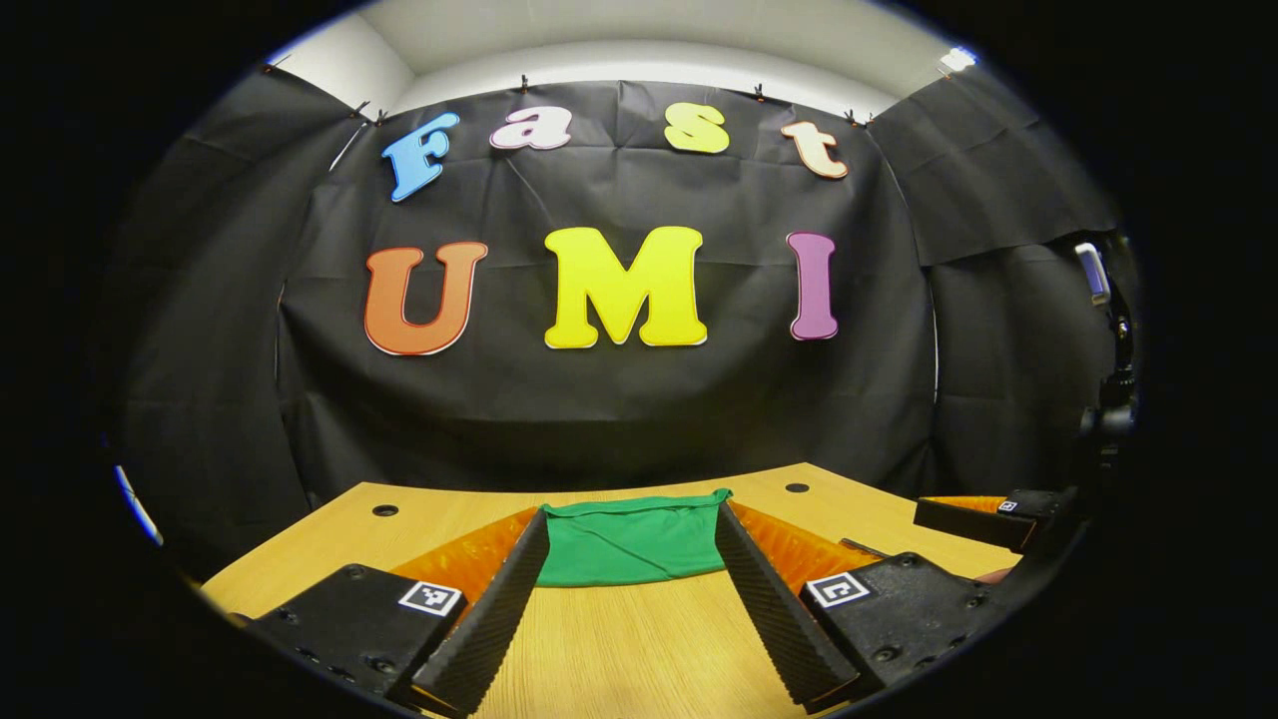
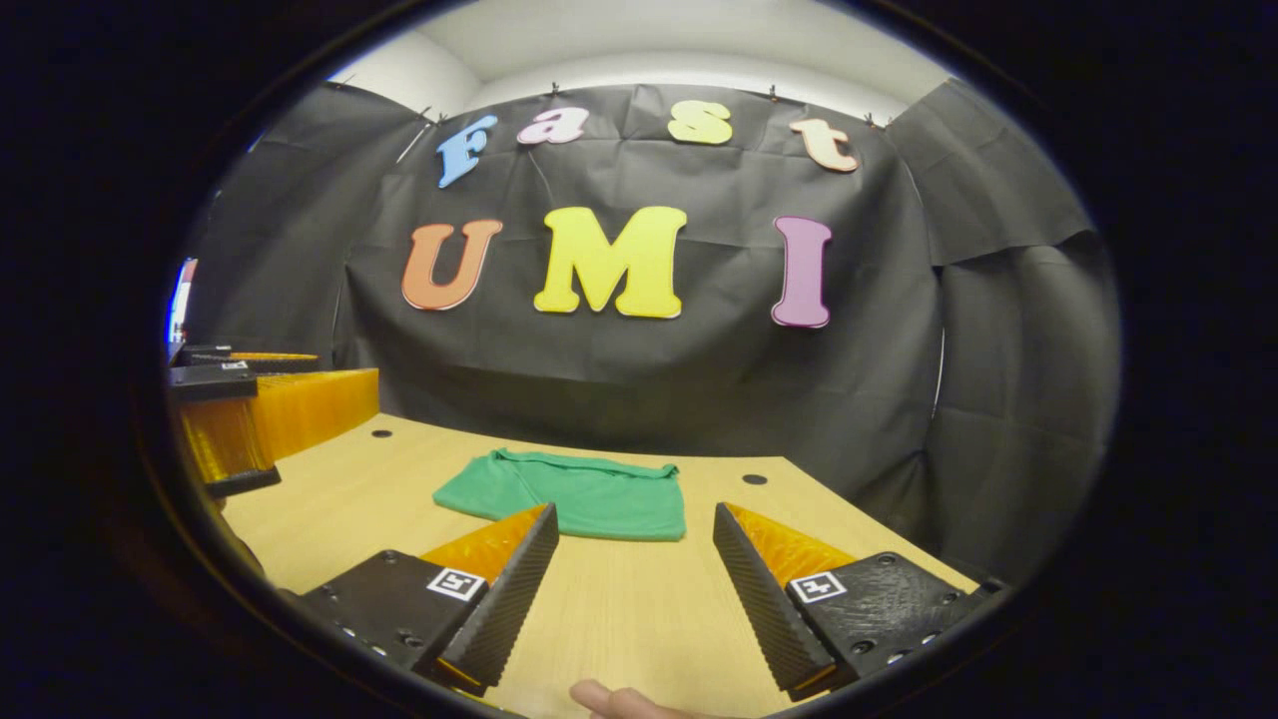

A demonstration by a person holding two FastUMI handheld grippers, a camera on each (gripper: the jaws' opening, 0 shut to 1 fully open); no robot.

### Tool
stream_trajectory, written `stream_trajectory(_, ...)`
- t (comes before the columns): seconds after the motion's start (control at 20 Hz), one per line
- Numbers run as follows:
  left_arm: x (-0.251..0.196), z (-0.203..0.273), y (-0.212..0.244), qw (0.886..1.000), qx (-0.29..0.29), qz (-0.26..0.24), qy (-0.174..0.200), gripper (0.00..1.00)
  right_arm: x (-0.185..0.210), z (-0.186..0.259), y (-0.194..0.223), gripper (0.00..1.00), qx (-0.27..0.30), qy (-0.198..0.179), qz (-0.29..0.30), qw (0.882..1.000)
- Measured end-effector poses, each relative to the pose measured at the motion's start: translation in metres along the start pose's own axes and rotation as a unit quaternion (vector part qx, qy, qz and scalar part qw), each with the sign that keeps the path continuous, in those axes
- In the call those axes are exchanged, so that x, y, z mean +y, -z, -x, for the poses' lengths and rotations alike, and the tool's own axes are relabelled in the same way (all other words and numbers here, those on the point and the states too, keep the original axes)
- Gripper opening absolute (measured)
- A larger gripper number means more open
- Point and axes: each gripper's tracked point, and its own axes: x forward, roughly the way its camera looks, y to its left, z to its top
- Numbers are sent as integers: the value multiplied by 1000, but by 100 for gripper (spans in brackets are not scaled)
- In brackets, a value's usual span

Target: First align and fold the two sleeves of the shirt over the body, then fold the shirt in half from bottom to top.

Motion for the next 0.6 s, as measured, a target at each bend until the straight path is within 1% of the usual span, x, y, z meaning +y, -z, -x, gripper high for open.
stream_trajectory(0.15,4,-2,1,1000,3,-2,-6,100,-1,-1,7,95,2,1,9,1000)
stream_trajectory(0.25,4,-3,2,1000,5,-2,-6,100,-1,-1,10,93,4,1,13,1000)
stream_trajectory(0.3,4,-4,4,1000,6,-3,-7,100,-2,-1,10,95,3,1,14,1000)
stream_trajectory(0.6,4,-5,4,1000,8,-4,-9,100,-3,-2,19,95,10,2,14,1000)
